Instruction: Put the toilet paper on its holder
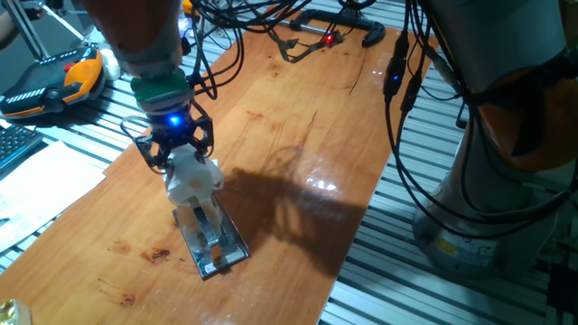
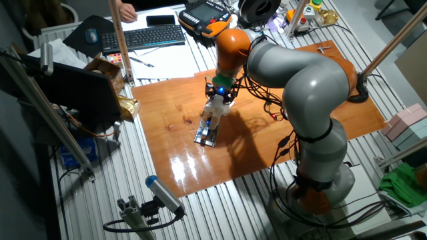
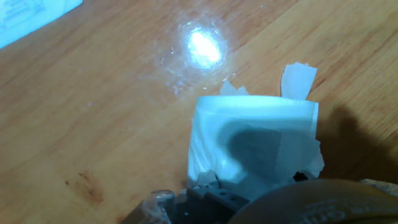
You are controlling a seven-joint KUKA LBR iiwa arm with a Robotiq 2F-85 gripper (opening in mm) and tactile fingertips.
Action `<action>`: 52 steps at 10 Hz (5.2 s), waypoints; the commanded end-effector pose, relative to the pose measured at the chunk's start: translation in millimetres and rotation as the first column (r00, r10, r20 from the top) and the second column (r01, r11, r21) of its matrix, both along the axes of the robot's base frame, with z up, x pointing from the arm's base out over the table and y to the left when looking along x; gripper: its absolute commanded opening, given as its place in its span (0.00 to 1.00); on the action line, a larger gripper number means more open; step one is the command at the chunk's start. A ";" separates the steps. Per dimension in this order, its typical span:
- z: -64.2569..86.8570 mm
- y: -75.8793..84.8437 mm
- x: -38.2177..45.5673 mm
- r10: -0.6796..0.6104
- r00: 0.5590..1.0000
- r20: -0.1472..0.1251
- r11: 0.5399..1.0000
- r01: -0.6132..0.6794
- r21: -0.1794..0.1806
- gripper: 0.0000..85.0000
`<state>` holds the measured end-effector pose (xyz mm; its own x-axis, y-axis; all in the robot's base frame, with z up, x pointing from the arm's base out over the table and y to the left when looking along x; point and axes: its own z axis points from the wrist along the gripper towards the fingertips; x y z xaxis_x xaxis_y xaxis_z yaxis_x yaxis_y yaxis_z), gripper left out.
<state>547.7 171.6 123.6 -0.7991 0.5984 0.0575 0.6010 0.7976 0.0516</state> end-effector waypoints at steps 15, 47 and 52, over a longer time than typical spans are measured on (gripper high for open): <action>-1.8 8.0 -13.4 0.054 0.998 -0.030 0.998 -0.053 0.040 0.19; 0.7 18.0 -2.4 0.102 0.991 -0.089 0.994 -0.098 0.040 0.12; -3.1 25.4 -8.0 0.110 0.991 -0.078 0.994 -0.108 0.023 0.12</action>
<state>539.4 197.3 120.5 -0.8518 0.5063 0.1345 0.5135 0.8578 0.0231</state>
